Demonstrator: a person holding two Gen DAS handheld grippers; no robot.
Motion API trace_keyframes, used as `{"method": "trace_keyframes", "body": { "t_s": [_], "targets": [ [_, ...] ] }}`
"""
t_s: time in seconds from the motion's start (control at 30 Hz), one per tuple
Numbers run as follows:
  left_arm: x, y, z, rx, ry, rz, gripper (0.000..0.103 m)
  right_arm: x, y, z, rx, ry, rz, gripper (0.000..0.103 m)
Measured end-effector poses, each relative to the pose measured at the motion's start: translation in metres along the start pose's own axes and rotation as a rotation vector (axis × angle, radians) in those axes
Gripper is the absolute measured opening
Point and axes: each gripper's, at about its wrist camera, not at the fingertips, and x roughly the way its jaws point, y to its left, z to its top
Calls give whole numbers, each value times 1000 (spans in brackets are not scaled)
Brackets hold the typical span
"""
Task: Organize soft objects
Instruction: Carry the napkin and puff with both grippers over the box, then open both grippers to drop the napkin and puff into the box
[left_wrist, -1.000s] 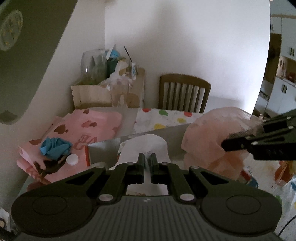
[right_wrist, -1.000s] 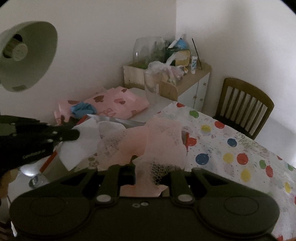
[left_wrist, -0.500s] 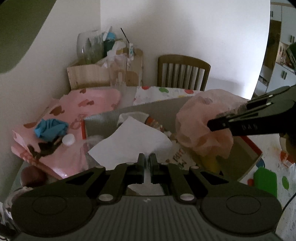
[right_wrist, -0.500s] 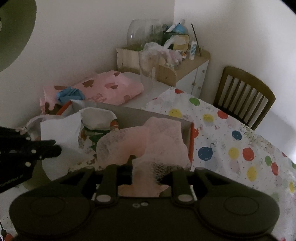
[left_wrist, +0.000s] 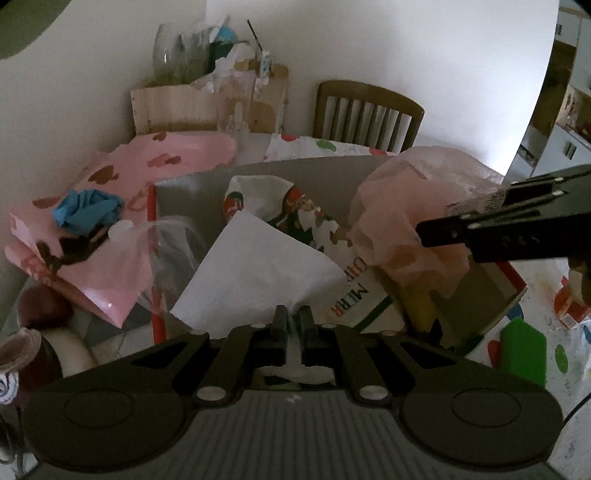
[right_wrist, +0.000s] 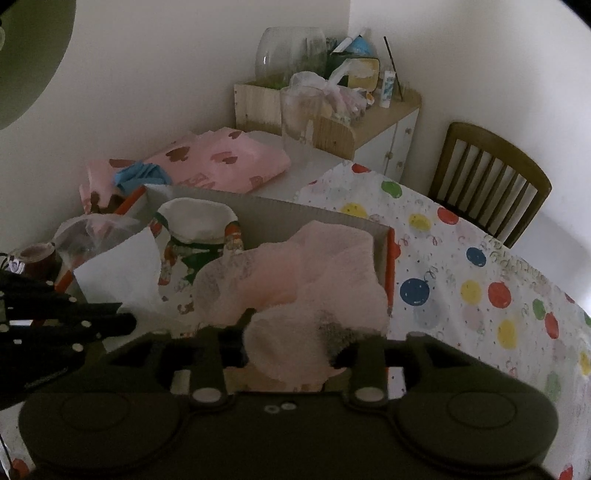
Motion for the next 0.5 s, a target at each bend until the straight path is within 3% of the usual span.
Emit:
{"method": "trace_keyframes", "body": {
  "t_s": [0.17, 0.5],
  "targets": [
    [0, 0, 0, -16, 11, 7, 6, -8, 0, -6, 3, -1, 3, 60],
    [-7, -6, -4, -33, 16, 23, 6, -31, -1, -14, 4, -25, 17, 69]
  ]
}}
